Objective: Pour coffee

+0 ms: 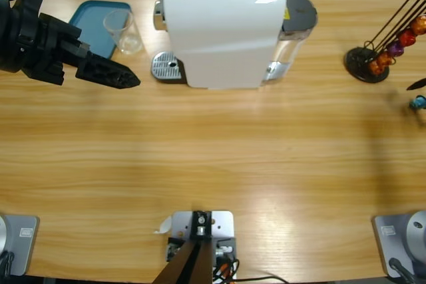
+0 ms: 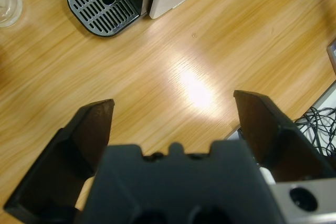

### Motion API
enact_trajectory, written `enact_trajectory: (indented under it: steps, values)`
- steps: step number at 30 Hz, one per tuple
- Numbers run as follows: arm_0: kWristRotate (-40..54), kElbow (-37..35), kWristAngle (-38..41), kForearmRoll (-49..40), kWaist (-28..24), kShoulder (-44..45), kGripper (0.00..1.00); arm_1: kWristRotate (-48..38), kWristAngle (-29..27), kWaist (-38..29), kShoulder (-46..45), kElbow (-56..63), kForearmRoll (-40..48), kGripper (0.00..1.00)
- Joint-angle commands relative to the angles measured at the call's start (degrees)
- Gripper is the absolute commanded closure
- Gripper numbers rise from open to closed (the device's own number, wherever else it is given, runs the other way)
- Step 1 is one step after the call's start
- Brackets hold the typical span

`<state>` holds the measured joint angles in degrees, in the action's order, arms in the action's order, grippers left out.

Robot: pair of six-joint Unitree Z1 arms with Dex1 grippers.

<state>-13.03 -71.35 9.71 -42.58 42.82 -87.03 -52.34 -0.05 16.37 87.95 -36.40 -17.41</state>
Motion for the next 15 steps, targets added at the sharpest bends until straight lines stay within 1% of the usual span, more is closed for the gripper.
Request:
enact_trajectory:
  steps: [1,3,5,13,15]
  values:
    - [0.37,1.99,0.66,0.71,-0.63,0.60,0.013,-0.64,1.00,0.85,2.68,1.71,3.58,0.105]
    - [0.37,2.10,0.66,0.70,-0.63,0.64,0.013,-0.57,1.72,0.85,3.30,1.99,4.05,0.116]
    - [0.37,2.18,0.66,0.73,-0.63,0.55,0.013,-0.57,1.90,0.85,3.63,2.65,4.33,0.147]
    - [0.46,2.18,0.66,0.77,-1.02,0.72,0.013,-0.48,1.72,0.85,3.70,3.46,5.27,0.151]
    - [0.46,2.18,0.66,0.75,-1.30,0.81,0.013,-0.24,1.91,0.85,3.70,3.53,5.51,0.179]
